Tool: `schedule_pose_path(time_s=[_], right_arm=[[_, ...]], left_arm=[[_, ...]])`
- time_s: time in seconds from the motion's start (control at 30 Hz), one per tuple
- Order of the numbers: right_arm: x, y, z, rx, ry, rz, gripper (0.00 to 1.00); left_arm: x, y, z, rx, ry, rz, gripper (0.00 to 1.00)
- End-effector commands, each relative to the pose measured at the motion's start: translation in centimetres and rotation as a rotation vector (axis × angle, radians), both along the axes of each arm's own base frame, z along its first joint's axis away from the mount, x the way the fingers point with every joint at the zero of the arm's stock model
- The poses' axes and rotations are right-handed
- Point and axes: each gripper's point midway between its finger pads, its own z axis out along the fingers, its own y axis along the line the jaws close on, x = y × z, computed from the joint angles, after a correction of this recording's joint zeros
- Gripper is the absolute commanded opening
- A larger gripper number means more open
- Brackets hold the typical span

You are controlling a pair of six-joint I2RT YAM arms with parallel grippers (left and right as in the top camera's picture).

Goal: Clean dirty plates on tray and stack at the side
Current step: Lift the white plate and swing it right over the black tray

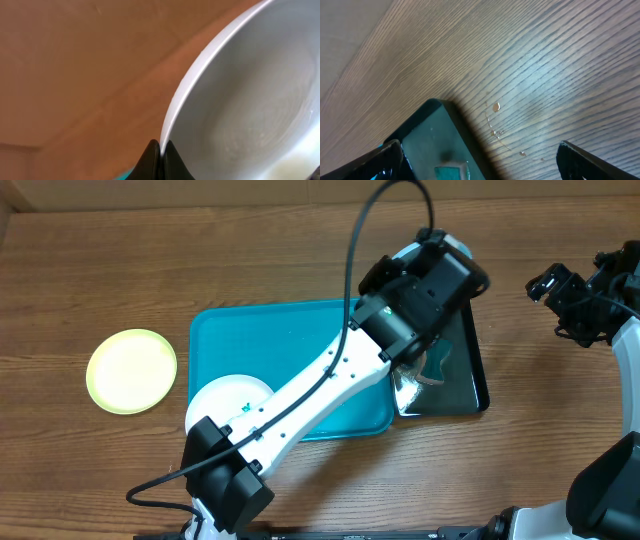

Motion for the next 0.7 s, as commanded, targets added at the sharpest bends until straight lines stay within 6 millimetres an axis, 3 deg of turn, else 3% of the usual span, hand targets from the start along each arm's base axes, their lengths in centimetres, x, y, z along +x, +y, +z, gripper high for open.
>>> schedule_pose_path(time_s=[0.0, 0.27, 0.67], right_arm=[[0.4, 0.2, 0.8, 0.004, -0.026, 0.011, 1.00], [0.4, 0.2, 0.8, 0.004, -0.026, 0.011, 1.00], [0.4, 0.2, 0.8, 0.004, -0.026, 0.011, 1.00]], left_arm=[[0.3, 0.0, 2.8, 0.183, -0.090, -0.039, 0.04], [-0.9, -3.0, 4.3, 0.375, -0.142, -0.195, 0.04], [-2.5, -5.5, 8.3, 0.521, -0.284, -0.219, 0.04]])
